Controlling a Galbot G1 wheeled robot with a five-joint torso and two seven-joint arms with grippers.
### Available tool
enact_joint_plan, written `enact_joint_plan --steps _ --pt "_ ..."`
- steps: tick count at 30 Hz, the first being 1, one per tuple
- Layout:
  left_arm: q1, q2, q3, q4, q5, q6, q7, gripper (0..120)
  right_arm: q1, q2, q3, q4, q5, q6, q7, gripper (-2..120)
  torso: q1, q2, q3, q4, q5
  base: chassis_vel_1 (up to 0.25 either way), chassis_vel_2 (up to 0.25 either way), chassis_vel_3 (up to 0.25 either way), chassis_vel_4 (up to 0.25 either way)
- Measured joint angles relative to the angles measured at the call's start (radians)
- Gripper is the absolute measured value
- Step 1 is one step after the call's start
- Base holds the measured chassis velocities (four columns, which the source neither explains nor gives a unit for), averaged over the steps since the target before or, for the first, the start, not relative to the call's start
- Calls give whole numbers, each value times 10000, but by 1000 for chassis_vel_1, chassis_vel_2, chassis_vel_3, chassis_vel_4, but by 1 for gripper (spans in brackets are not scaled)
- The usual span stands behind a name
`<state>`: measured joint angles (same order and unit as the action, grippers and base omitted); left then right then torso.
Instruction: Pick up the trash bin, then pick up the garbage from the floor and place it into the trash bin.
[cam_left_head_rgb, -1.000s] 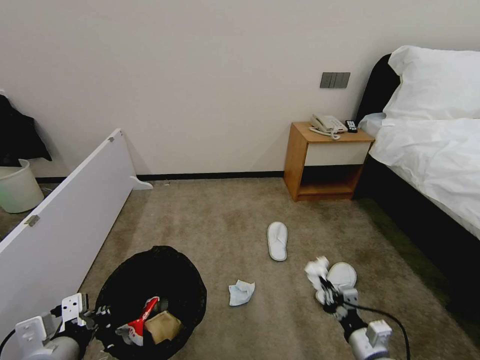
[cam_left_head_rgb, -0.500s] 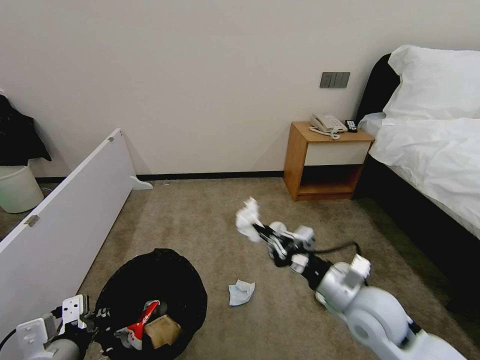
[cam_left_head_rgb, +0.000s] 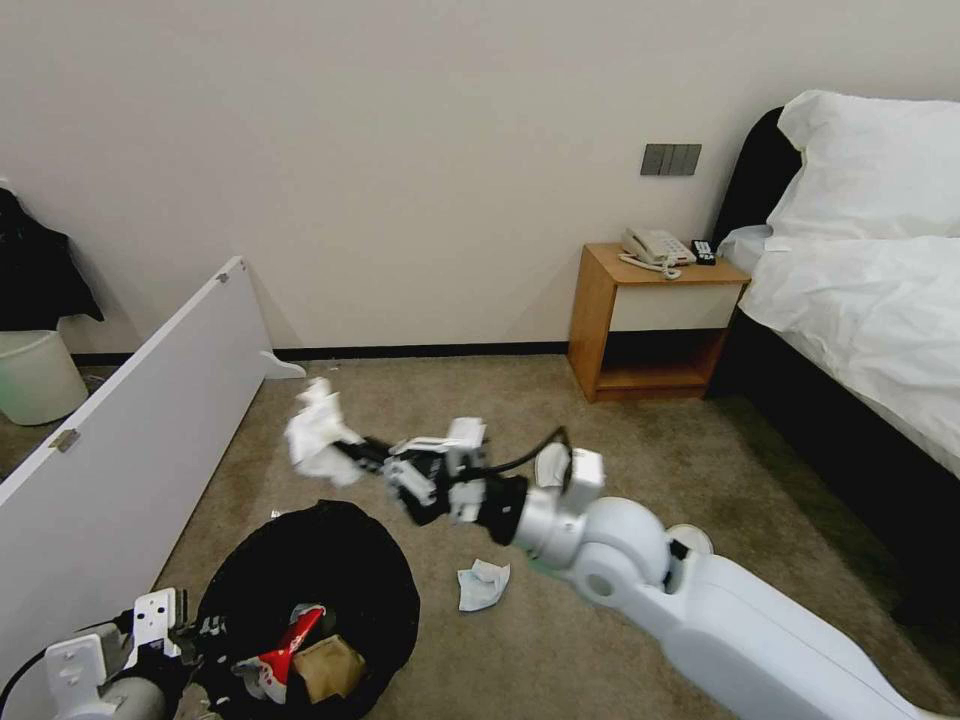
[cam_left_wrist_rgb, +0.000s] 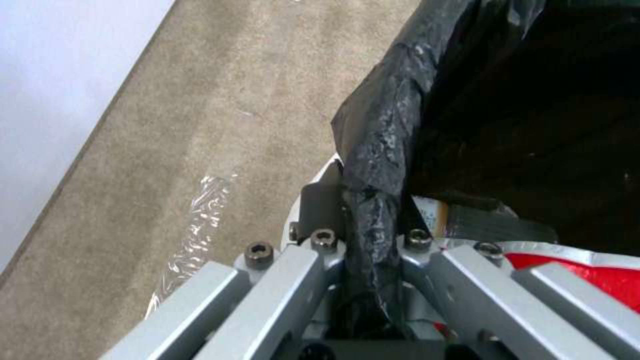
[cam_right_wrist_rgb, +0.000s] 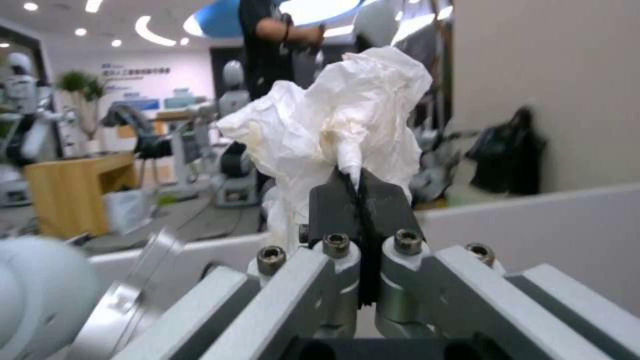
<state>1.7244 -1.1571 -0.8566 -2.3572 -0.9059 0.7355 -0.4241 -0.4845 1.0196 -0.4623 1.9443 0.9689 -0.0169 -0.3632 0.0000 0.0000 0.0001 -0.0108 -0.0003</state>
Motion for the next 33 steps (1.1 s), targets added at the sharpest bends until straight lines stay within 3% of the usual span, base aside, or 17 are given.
enact_joint_plan --steps 12,33 --pt "-142 26 -206 -24 -103 0 29 2 396 394 -1376 -306 311 -571 361 0 0 0 0 1 2 0 0 0 0" --pt "-278 62 -453 -150 -380 0 -30 2 262 -34 -1568 -571 74 -1472 1365 1 0 0 -1 -1 3 0 0 0 0"
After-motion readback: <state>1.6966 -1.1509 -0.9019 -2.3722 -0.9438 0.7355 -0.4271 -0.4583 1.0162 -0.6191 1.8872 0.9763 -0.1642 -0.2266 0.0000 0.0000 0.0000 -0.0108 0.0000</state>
